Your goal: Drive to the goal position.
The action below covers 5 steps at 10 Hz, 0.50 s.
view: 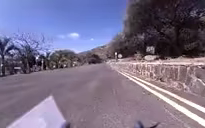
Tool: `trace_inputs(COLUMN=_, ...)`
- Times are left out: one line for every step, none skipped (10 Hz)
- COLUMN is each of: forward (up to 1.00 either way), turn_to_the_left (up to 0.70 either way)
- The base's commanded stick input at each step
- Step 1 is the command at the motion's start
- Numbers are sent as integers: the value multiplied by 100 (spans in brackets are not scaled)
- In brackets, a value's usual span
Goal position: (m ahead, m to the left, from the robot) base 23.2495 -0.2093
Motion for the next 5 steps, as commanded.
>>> trace_inputs(forward=50, turn_to_the_left=0)
trace_inputs(forward=50, turn_to_the_left=0)
trace_inputs(forward=50, turn_to_the_left=0)
trace_inputs(forward=50, turn_to_the_left=0)
trace_inputs(forward=50, turn_to_the_left=0)
